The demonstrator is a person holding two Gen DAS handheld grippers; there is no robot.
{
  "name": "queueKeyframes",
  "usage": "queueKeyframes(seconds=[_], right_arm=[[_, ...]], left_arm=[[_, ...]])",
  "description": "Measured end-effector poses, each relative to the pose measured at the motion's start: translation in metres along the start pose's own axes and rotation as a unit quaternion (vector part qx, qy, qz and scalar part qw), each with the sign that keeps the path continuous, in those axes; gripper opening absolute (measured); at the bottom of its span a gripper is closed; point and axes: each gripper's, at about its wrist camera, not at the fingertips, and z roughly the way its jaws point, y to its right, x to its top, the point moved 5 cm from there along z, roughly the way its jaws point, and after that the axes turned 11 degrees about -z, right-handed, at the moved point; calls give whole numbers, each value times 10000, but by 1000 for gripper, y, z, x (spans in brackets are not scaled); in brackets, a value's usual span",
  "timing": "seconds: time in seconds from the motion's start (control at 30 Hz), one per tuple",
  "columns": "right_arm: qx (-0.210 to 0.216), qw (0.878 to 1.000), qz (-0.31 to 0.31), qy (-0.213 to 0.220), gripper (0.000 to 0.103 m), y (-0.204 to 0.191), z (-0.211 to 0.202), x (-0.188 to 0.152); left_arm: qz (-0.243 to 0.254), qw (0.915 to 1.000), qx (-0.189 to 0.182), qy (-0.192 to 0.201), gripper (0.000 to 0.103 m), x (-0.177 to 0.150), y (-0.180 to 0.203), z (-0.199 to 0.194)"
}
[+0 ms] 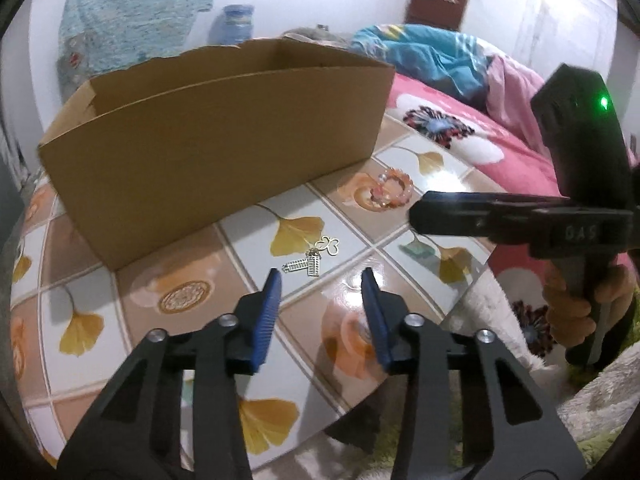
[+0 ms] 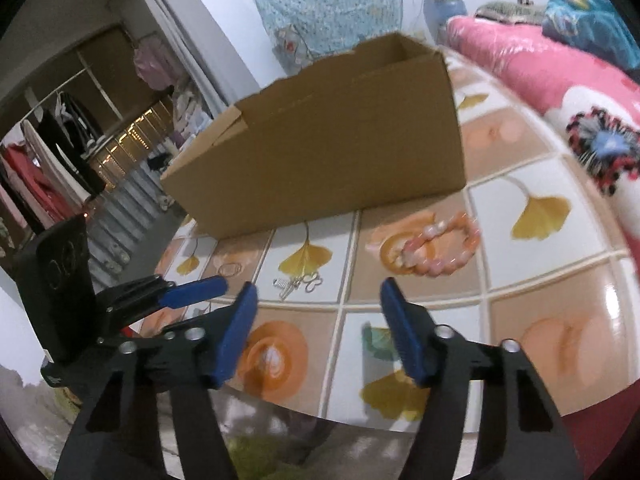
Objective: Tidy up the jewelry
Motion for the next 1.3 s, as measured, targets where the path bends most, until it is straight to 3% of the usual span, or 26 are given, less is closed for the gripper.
queueKeyframes(seconds=[0.1, 0.23, 0.67, 0.77, 1.03, 1.3], right_arm=[[82, 9999, 38, -82, 48, -2, 8, -3], [132, 9998, 64, -147, 47, 0, 15, -5], [77, 9998, 62, -173, 45, 11, 20, -3], [59, 9998, 83, -143, 45, 14, 15, -3], [63, 9998, -27, -160, 45, 8, 15, -1], [90, 9997, -98, -213, 45, 2, 19, -1]], left_arm=[[76, 9999, 7, -134, 26, 1, 0, 12], [166, 9992, 55, -360, 16, 2, -1, 27], [994, 9931, 453, -415, 5, 8, 19, 48], [987, 9935, 422, -380, 0, 8, 19, 45], [744, 9952, 500, -385, 0, 5, 5, 32], [445, 9982, 109, -395, 1, 10, 4, 28]])
